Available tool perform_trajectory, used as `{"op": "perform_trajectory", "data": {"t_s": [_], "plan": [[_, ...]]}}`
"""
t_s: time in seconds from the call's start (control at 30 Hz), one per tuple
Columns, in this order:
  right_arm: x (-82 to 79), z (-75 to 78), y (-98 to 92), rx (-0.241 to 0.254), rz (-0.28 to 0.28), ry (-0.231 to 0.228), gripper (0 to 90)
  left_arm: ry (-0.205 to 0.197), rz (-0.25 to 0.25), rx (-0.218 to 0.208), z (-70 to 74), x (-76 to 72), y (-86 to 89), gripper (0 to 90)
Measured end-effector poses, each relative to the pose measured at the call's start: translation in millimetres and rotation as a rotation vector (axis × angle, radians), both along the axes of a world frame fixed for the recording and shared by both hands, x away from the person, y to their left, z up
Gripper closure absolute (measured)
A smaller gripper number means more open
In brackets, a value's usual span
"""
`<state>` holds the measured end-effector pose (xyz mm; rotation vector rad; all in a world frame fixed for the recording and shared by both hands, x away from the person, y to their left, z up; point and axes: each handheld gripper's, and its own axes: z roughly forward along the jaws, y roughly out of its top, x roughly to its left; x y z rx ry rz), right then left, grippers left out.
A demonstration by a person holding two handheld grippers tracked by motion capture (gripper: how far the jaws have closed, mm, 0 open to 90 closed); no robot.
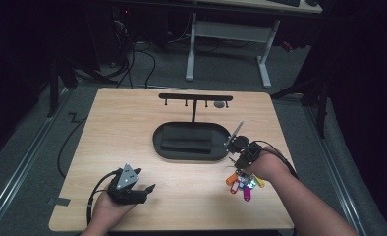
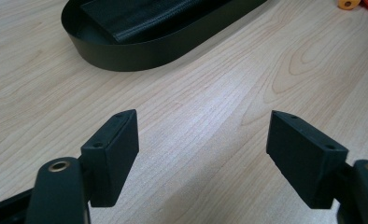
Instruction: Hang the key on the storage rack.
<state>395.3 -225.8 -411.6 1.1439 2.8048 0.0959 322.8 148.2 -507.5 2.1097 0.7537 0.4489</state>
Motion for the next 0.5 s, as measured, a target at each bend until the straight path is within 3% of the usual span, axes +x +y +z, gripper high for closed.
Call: {"op": "perform_trajectory", "data": {"t_s": [0.3,0.5], "plan": [[-6.2,43.8,-8.4,-0.007,0.026,-0.023,87.7,0.001,-0.002,0.004,-1.0,-0.2,0.2,25.9],[-7.7,63.6,-13.3,0.030,0.010,-0.029,87.6,0.006,0.002,-0.010,-1.9,0.0,1.4,25.9]]}}
